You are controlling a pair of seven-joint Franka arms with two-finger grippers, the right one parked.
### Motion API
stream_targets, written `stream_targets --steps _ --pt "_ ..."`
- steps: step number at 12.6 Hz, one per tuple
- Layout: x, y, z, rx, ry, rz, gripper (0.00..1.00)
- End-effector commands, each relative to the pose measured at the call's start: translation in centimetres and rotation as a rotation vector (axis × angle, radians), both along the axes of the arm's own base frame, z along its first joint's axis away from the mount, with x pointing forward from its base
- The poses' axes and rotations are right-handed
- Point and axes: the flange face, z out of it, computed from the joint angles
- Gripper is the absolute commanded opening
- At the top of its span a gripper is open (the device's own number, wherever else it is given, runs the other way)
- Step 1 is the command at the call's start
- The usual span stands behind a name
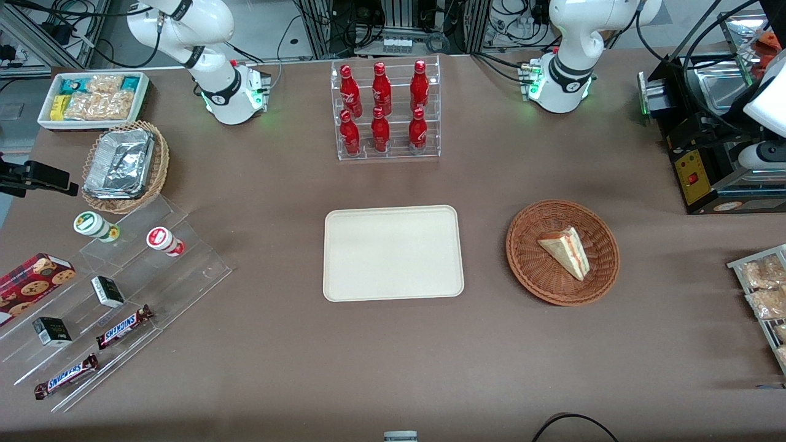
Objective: Place sandwich from basket to tray
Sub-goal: 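Move the left gripper over the wicker basket above the sandwich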
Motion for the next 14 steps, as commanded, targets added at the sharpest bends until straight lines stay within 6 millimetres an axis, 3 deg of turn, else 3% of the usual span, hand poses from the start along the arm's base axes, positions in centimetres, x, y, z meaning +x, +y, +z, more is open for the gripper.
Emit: stream_targets --steps 1,3,5,10,14 --pt "-0.4 0.2 0.1 -0.023 -0.019 -0.008 1.0" --pt "0.2 0.3 -0.9 -0.013 -0.004 -0.001 1.0" --pt "1.5 0.1 -3.6 -0.01 0.032 0.004 1.0" --pt "1.8 -1.2 -14.6 -0.008 -0.023 0.157 1.0" --pt "0.7 -4.3 -22.8 -0.034 -0.135 0.453 1.0"
